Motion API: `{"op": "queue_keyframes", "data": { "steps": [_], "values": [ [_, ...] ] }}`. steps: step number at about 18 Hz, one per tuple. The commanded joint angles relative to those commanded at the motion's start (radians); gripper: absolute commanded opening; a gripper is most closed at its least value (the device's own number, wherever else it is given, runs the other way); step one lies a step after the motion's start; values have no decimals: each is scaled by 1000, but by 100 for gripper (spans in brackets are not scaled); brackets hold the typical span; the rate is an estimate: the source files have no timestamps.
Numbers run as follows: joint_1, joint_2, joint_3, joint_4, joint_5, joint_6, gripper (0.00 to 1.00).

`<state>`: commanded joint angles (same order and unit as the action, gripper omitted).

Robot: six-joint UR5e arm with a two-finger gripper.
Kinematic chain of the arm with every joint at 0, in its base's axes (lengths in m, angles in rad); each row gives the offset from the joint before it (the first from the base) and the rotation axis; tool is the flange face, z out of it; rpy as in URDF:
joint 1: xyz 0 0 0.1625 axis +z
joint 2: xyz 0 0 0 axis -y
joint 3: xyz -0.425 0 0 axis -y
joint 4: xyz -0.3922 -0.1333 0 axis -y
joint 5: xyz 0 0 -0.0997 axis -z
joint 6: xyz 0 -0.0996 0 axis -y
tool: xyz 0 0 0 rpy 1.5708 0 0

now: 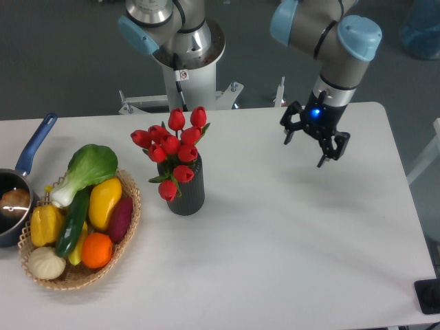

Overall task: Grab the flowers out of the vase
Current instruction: 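Move the open gripper toward the red tulip stems above the black vase, then lower the gripper around the tulip stems and close it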

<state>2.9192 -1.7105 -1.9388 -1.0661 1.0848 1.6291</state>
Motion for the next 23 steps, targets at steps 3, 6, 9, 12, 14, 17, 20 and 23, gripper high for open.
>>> {"op": "queue_keyframes", "data": {
  "steps": [3,6,9,12,14,17,20,23],
  "values": [
    [0,15,-34,-3,-112,0,100],
    [0,61,-77,-28,-141,3,100],
    [-5,109,-123,-40,-179,9,100],
    [-11,147,-169,-52,-291,11,100],
    [-26,161,-186,-52,-371,9,100],
    [-66,161,-198,-52,-413,11,100],
    [-92,169,-218,-52,-459,9,100],
    [-103,173,-226,-52,-511,8,100]
  ]
}}
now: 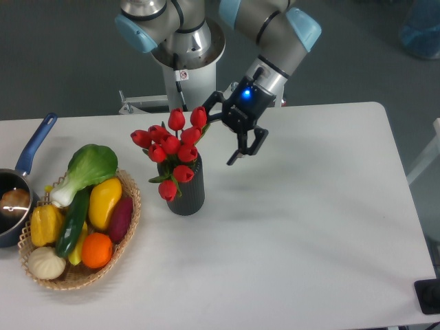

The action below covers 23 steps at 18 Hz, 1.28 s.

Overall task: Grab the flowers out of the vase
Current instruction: 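Lower the gripper around the tulip stems and close it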

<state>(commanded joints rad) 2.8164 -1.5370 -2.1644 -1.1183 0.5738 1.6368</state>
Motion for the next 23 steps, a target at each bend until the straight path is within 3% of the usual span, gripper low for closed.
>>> {"op": "queue_keyframes", "data": {
  "steps": [11,12,14,15,19,23],
  "values": [
    [-58,-2,-8,2,-66,-5,99],
    [-58,-3,-8,0,-66,-6,92],
    [-58,-3,-6,0,-66,-12,51],
    [-57,-3,-5,0,-66,-15,39],
    [-54,-3,0,0,-66,-15,18],
    [-48,-3,15,0,-64,-37,14]
  ]
}}
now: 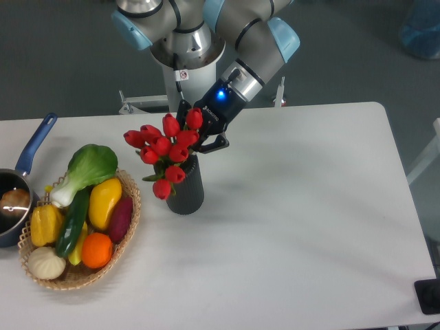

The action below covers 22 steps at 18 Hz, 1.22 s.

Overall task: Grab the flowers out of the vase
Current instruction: 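Lower the gripper around the tulip stems and close it, then lift the gripped tulips straight up out of the black vase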

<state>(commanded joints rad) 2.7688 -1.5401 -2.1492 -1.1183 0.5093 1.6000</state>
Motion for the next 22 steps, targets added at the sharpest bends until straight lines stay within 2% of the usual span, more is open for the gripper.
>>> {"op": "queue_keyframes", "data": {
  "steps": [8,15,18,22],
  "values": [
    [11,8,26,-2,-2,-31,13],
    [14,26,101,-5,-3,-167,13],
    [17,43,112,-29,-9,-183,13],
    [18,81,118,-90,-23,-183,13]
  ]
}}
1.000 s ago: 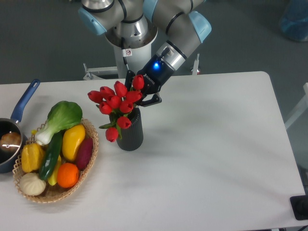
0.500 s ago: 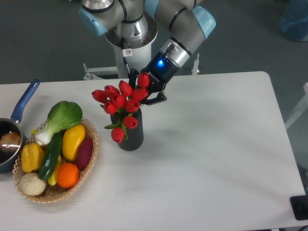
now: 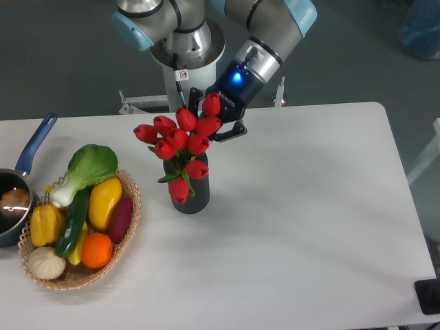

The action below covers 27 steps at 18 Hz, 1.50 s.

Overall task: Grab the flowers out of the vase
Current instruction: 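Lift the gripped tulips straight up out of the black vase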

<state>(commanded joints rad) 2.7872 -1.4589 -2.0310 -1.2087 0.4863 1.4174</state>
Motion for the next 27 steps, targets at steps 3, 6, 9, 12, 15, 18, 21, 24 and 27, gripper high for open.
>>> {"op": "queue_keyframes", "data": {
  "steps": [3,6,9,12,15,18,21,24,27],
  "values": [
    [-3,29,2,-34,-14,-18,13],
    [-3,38,20,-40,-46,-52,13],
    [-2,37,43,-40,-61,-86,13],
    [2,35,64,-40,-64,-107,13],
    [8,34,94,-40,-78,-146,13],
    [31,34,127,-40,-106,-181,13],
    [41,25,175,-40,-115,-227,13],
    [54,23,187,-40,-133,-250,14],
    [86,25,198,-38,-175,-274,14]
  ]
}}
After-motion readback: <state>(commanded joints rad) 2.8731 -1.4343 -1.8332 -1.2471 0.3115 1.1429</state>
